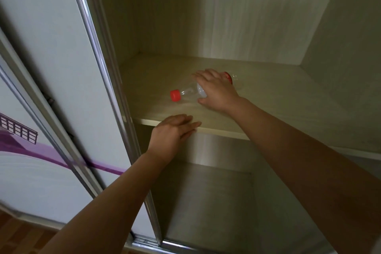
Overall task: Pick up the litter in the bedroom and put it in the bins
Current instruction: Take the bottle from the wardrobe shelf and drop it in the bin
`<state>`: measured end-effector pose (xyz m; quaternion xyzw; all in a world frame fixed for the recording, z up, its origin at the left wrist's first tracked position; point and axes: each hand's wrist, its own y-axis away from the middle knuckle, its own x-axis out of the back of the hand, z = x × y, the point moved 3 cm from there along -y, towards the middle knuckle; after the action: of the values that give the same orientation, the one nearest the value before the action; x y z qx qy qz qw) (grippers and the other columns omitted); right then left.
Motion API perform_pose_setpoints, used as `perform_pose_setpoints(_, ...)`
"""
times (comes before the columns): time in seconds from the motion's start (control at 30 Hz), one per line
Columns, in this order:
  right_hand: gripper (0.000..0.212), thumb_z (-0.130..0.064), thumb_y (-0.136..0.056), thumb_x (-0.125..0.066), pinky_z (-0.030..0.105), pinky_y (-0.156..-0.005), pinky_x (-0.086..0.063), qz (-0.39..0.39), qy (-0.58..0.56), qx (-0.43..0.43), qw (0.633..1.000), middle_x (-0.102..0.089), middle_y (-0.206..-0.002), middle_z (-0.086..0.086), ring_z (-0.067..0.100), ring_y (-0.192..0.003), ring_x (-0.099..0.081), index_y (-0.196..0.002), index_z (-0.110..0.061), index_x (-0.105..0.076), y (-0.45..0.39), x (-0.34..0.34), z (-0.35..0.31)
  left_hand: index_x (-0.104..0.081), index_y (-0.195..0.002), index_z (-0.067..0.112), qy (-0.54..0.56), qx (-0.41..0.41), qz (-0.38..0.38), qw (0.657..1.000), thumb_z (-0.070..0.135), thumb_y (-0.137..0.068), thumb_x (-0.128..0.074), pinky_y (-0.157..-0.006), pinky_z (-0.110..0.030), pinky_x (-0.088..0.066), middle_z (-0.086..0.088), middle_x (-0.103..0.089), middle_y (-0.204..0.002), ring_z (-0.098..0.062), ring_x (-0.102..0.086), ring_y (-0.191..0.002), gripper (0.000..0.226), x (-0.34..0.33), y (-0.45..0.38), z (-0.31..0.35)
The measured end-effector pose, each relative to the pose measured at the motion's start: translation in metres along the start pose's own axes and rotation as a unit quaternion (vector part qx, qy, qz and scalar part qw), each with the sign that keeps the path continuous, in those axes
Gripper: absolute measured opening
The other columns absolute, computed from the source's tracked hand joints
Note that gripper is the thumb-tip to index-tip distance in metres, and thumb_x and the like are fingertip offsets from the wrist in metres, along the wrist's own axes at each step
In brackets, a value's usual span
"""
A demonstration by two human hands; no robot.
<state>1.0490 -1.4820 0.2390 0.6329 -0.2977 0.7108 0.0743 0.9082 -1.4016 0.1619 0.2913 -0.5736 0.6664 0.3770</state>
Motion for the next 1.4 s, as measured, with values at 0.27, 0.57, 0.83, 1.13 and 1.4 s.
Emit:
perform_pose_setpoints(0.27, 0.065, -0.019, -0.075, -0.066, 0.040, -0.105, -0.033, 0.011, 0.008, -0.008, 1.000, -0.045, -0.137, 0.010, 0.029, -0.127, -0.038, -0.133, -0.011, -0.039, -0.013, -0.017, -0.003, -0.071, -0.105, 0.029, -0.006, -0.028, 0.024, 0.999, 0.035, -0.086, -0.046, -0.077, -0.024, -0.055, -0.001, -0.072, -0.102, -0.019, -0.068, -0.095, 0.031, -0.002, -0.001, -0.002)
perform_pose_setpoints(0.57, 0.067, -0.017, -0.076, -0.066, 0.042, -0.100, -0.036, 0.041, 0.022, -0.003, 0.999, -0.043, -0.135, 0.013, 0.029, -0.126, -0.037, -0.136, -0.017, -0.038, -0.005, -0.016, -0.003, -0.073, -0.100, 0.029, -0.015, -0.042, 0.040, 0.998, 0.035, -0.084, -0.048, -0.073, -0.021, -0.055, 0.001, -0.073, -0.096, -0.016, -0.069, -0.090, 0.030, -0.002, -0.001, -0.002)
perform_pose_setpoints(0.83, 0.064, -0.023, -0.075, -0.070, 0.040, -0.100, -0.036, 0.154, -0.029, -0.041, 0.987, -0.047, -0.131, 0.015, 0.032, -0.123, -0.042, -0.132, -0.011, -0.043, 0.029, 0.018, 0.003, -0.073, -0.100, 0.027, -0.015, -0.027, 0.000, 1.000, 0.037, -0.083, -0.044, -0.071, -0.026, -0.055, -0.001, -0.073, -0.096, -0.021, -0.070, -0.089, 0.035, 0.002, -0.002, 0.001)
perform_pose_setpoints(1.13, 0.066, -0.020, -0.075, -0.071, 0.026, -0.093, -0.046, 0.378, -0.354, -0.214, 0.828, -0.047, -0.131, 0.005, 0.015, -0.111, -0.051, -0.129, -0.010, -0.035, 0.115, 0.084, 0.015, -0.046, -0.134, 0.030, -0.010, 0.012, -0.112, 0.994, 0.034, -0.095, -0.044, -0.104, -0.030, -0.034, -0.001, -0.043, -0.144, -0.020, -0.040, -0.132, 0.040, 0.013, 0.000, 0.008)
perform_pose_setpoints(1.4, 0.064, -0.026, -0.074, -0.063, 0.026, -0.092, -0.049, 0.366, -0.486, -0.221, 0.762, -0.052, -0.129, 0.004, 0.019, -0.113, -0.056, -0.131, -0.017, -0.035, 0.176, 0.099, 0.014, -0.044, -0.135, 0.021, 0.048, 0.132, -0.068, 0.988, 0.024, -0.094, -0.044, -0.100, -0.037, -0.040, -0.007, -0.052, -0.136, -0.026, -0.048, -0.123, 0.041, 0.027, 0.021, 0.052)
